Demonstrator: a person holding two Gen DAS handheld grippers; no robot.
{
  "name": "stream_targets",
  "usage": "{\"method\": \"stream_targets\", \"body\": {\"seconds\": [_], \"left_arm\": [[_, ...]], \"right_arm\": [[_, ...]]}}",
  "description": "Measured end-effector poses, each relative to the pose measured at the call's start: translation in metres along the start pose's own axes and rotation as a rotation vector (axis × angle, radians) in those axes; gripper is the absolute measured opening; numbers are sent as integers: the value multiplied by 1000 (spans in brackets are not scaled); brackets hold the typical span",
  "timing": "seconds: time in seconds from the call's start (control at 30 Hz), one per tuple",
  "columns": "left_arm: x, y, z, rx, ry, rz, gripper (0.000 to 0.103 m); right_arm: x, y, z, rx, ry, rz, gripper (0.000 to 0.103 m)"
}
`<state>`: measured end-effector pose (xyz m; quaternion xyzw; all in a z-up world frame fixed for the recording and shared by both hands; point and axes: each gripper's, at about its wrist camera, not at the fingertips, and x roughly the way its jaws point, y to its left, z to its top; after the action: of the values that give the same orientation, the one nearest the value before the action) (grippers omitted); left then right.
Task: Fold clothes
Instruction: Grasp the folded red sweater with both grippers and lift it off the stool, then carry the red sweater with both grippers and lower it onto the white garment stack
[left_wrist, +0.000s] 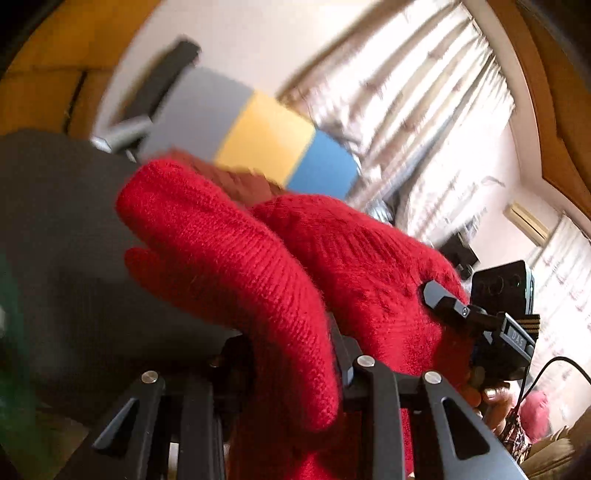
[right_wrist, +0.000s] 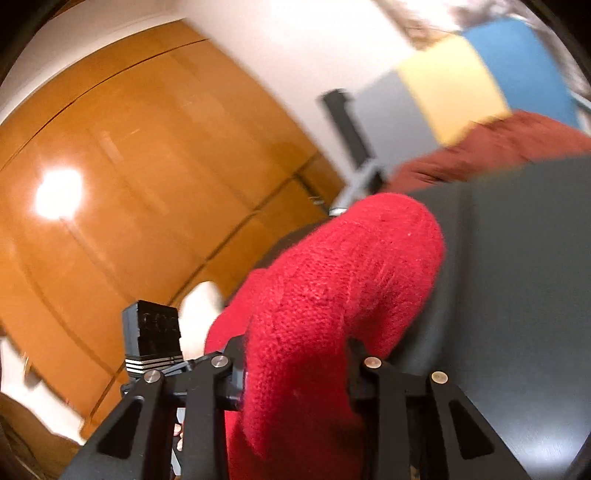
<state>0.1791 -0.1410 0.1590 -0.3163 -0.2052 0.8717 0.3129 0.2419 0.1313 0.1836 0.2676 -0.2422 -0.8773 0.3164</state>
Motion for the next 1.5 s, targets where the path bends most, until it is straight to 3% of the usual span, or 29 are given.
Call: {"method": "stream_targets", "body": {"seconds": [0.13,0.3,0.43,0.53,0.63,0.67,0.73,0.8,0.87,0.97,1.03,1.1,1.17,1.2,1.33,1.43,1.5], "left_arm": [[-86,20,32,-2,-171,125,31],[-201,55,59,-13,-366,371,31],[-257,105,61,-88,-413,560,31],[-273,163,40,-219,-394,636,32],[-266,219,0,-397,-338,639,32],[-265,235,-13,-450,-333,625,32],[-267,251,-38,-516,-392,529,34],[-274,256,-50,-532,-426,481,34],[-281,250,-47,-499,-412,513,34],[-292,226,-39,-440,-414,599,35],[-301,209,-35,-395,-423,662,32],[-313,182,-29,-305,-480,757,31],[-307,157,-12,-215,-509,799,31],[-299,146,2,-171,-499,805,31],[-271,138,52,-110,-414,791,31],[-250,168,78,-159,-337,812,31],[-232,190,82,-190,-272,879,31]], "right_arm": [[58,61,32,-127,26,168,33],[159,149,65,-244,72,420,33],[259,199,68,-252,161,546,33],[334,215,47,-237,280,534,33],[385,200,9,-229,403,444,33],[396,192,-1,-215,432,421,33],[408,170,-13,-156,462,405,35],[415,151,-20,-78,494,412,40],[412,150,-22,-92,502,404,41],[402,156,-9,-148,485,377,59],[390,157,6,-170,428,341,63],[367,168,26,-190,325,344,63],[360,188,46,-242,276,362,58],[362,204,53,-296,276,359,50],[400,271,54,-567,376,265,22],[451,286,53,-591,460,222,20],[485,285,46,-599,539,211,20]]}}
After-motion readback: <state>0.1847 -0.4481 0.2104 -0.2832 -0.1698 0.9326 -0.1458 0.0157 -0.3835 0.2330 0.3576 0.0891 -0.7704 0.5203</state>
